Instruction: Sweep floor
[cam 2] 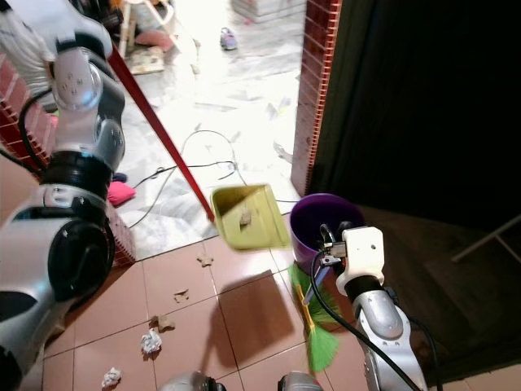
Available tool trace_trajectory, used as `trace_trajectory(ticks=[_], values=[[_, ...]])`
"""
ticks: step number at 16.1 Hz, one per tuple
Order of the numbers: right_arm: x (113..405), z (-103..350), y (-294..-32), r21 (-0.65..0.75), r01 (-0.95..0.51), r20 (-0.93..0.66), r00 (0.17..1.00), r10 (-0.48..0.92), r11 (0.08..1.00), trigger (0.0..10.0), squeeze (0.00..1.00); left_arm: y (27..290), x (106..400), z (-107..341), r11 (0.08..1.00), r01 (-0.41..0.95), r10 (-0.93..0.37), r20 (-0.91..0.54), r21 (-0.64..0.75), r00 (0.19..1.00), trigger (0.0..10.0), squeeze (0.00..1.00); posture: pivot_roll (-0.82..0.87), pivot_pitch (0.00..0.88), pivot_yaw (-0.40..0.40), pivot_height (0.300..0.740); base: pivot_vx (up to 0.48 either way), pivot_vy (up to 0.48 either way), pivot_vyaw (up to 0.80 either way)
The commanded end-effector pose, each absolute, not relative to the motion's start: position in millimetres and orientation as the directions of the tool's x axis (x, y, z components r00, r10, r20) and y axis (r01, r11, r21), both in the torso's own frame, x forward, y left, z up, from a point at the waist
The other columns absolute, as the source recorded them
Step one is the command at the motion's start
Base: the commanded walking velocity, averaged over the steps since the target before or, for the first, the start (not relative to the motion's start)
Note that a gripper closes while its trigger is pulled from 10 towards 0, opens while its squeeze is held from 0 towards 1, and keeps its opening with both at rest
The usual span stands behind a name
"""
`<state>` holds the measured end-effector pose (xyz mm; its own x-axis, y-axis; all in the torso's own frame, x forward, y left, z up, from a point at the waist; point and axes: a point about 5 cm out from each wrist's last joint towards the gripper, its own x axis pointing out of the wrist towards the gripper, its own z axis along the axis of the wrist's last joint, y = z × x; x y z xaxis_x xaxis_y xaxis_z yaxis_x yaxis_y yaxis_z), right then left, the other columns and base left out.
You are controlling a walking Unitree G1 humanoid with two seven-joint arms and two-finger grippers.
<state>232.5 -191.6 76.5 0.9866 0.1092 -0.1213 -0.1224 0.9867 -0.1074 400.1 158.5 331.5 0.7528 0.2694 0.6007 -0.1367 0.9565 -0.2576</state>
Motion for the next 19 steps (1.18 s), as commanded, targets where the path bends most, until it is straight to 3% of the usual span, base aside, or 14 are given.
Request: trace_trajectory(ticks=[1,5,11,19], values=[[223.2,55.0,-198.9,-0.116,-0.098,-0.242,0.968,0.068,0.988,10.0,0.00,160.6,393.4,361.1,0.948,-0.117,0.294,0.678,-0.295,0.674,10.0,0.00,-0.20,0.000,0.114,0.740,0.000,0.000,0.00],[222.4,55.2,-195.7,-0.106,-0.098,-0.236,0.969,0.071,0.989,10.0,0.00,139.6,395.8,374.1,0.929,-0.042,0.295,0.670,-0.367,0.681,10.0,0.00,-0.22,0.000,0.129,0.740,0.000,0.000,-0.74],[207.5,61.8,-198.4,-0.071,-0.066,-0.202,0.978,0.051,0.995,10.0,0.00,90.0,397.1,358.2,0.942,0.057,0.185,0.656,-0.330,0.732,10.0,0.00,-0.28,0.000,0.185,0.740,0.000,0.000,0.00],[172.0,63.2,-210.4,-0.082,0.016,-0.205,0.978,-0.033,0.996,10.0,0.00,82.9,399.3,355.5,0.929,0.077,0.183,0.627,-0.363,0.757,10.0,0.00,-0.35,0.001,0.221,0.740,0.000,0.000,-0.69]])
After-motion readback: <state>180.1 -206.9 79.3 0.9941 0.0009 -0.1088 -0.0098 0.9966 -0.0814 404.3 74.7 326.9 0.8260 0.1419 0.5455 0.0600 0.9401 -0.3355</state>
